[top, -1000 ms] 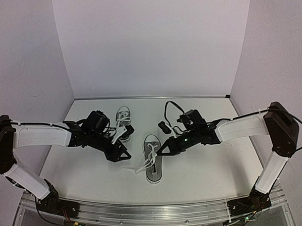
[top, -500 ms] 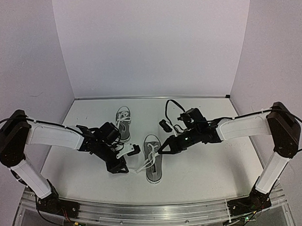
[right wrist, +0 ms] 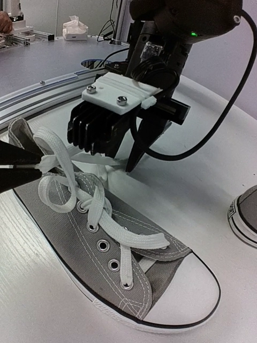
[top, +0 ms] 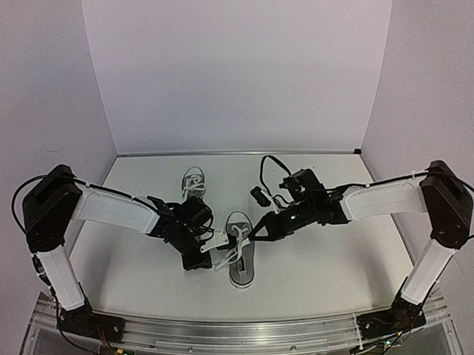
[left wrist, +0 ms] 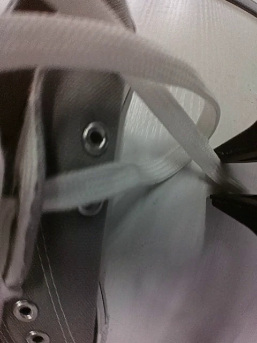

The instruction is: Tie the shoes

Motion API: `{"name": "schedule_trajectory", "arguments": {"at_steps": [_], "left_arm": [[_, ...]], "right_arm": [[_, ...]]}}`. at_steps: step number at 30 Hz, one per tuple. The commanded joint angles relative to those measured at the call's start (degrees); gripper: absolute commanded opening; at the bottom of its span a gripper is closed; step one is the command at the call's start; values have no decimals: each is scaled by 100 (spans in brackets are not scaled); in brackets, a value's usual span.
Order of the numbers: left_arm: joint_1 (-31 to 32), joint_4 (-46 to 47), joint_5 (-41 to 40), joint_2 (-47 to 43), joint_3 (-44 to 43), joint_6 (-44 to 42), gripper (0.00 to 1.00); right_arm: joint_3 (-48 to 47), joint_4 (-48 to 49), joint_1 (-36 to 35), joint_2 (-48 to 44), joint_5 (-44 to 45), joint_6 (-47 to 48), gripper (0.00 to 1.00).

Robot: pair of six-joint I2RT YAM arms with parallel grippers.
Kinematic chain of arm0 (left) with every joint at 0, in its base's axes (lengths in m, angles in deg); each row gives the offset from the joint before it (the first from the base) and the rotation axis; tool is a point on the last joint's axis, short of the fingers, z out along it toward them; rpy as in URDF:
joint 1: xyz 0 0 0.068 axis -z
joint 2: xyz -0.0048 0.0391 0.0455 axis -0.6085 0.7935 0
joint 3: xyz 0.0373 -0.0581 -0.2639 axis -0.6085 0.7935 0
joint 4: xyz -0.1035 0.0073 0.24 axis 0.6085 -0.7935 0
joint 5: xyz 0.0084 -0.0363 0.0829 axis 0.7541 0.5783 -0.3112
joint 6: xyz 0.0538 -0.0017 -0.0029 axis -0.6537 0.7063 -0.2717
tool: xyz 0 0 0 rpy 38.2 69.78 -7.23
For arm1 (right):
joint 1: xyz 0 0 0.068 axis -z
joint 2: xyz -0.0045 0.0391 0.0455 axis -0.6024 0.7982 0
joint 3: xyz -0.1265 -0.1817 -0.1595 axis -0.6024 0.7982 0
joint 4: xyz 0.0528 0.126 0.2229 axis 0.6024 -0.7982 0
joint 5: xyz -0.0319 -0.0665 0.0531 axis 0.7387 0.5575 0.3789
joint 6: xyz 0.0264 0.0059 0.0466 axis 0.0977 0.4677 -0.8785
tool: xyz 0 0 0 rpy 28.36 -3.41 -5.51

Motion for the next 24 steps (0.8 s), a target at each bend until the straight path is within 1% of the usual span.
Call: {"name": "schedule_trajectory", "arguments": {"at_steps": [1, 2, 3, 5, 10, 14, 18, 20, 23, 24], "left_arm": [[32, -380, -588, 79, -344, 430, 8], [33, -342, -648, -18, -311, 639, 2], [33, -250, -704, -161, -233, 831, 0], [26, 11, -887, -544, -23, 1341, 0], [-79, 601, -1582, -1647, 429, 2433, 0], [-352, 917, -1484, -2468, 752, 3187, 0], [-696, 1242, -1414, -3156, 1175, 3974, 0], [-797, 1361, -1583, -3502, 1437, 4354, 0], [-864, 1449, -2022, -3941, 1864, 4935, 0], [-870, 1459, -2117, -4052, 2010, 5137, 0]], "right_arm": [[13, 64, 60, -407, 360, -31, 0], [47, 74, 90, -475, 447, -72, 0], [85, 73, 121, -542, 571, -112, 0], [213, 101, 173, -753, 793, -214, 0], [637, 96, 364, -1711, 1613, -474, 0], [1055, 78, 478, -2437, 2301, -724, 0], [1506, 60, 527, -2921, 2727, -1168, 0], [1691, 8, 535, -3086, 3004, -1443, 0], [2023, -225, 554, -3353, 3682, -1871, 0], [2161, -418, 555, -3425, 3939, -2147, 0]]}}
